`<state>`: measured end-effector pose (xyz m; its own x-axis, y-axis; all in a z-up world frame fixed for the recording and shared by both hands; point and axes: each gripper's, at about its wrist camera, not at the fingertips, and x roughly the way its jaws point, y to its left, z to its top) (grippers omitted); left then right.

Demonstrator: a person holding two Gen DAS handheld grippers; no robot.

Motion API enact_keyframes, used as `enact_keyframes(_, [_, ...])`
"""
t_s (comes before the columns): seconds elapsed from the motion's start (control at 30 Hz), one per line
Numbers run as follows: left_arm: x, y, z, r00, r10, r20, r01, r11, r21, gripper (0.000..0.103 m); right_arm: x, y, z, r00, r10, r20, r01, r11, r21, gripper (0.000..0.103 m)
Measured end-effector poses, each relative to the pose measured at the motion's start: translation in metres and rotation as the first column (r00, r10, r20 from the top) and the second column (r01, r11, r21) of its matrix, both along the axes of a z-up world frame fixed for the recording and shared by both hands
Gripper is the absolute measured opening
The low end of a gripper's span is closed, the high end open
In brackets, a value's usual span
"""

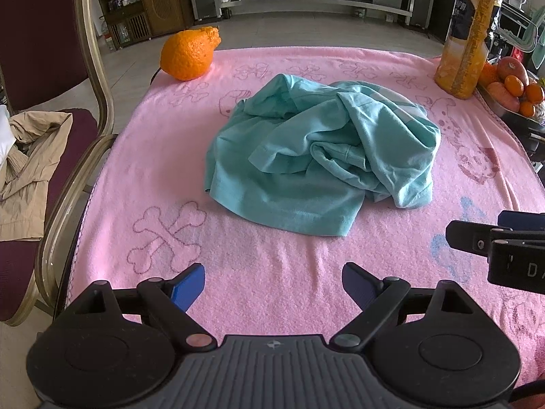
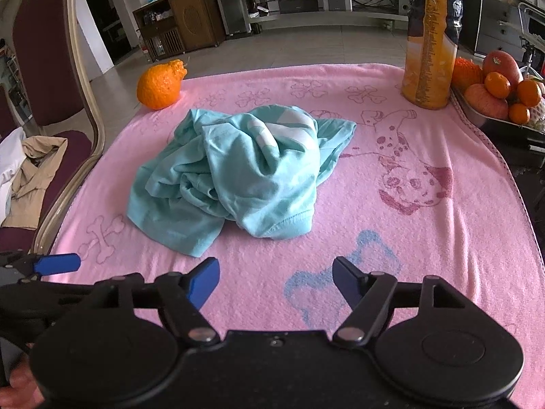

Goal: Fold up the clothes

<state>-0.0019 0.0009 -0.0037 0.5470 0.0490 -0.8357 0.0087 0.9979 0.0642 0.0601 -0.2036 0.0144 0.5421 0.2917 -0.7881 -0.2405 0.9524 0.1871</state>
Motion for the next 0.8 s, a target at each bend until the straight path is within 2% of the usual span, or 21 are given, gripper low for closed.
enact_keyframes(0.8, [0.0006, 0.0014, -0.0004, 1.000, 0.008, -0.006, -0.008, 1.000, -0.005, 0.089, 0.0008, 0.0002, -0.0011, 1.000, -0.002, -0.009, 0.002, 1.000, -0.003, 0.073])
